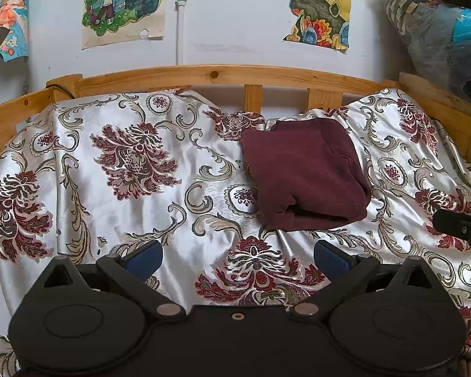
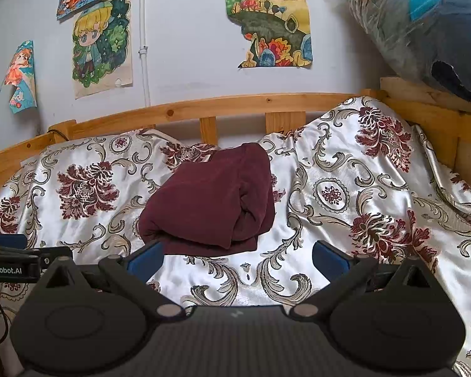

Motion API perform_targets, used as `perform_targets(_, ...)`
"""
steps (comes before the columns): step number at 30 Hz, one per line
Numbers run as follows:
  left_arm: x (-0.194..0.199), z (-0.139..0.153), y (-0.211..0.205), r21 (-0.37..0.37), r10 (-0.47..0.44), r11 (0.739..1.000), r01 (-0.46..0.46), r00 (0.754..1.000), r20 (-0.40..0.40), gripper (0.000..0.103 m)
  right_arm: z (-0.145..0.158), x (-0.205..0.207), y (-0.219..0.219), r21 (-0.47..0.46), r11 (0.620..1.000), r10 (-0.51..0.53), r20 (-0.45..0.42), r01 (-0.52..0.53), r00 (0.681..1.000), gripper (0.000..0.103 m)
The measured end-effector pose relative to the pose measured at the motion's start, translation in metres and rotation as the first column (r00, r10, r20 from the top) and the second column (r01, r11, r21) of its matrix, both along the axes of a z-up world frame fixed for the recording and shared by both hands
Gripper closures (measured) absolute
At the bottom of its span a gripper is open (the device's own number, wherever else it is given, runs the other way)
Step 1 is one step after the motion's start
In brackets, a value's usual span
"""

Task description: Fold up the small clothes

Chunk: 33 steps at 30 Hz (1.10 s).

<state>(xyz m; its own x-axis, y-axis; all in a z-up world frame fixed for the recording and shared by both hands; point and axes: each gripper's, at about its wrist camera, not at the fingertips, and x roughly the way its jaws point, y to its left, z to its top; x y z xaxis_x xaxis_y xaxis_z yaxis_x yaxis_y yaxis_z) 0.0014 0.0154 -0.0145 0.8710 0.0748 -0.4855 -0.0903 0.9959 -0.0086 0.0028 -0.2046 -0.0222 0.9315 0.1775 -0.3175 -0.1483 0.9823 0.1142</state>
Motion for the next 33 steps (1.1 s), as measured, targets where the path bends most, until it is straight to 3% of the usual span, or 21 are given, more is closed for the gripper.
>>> perform_targets(33, -0.0002, -0.0016, -0.0027, 0.004, -0.007, 1.0, 0.007, 1.0, -0.008, 0.001, -0.0009, -0.0001, 0.001, 0.006, 1.0, -0.003, -0.005, 0.003, 1.0, 0.0)
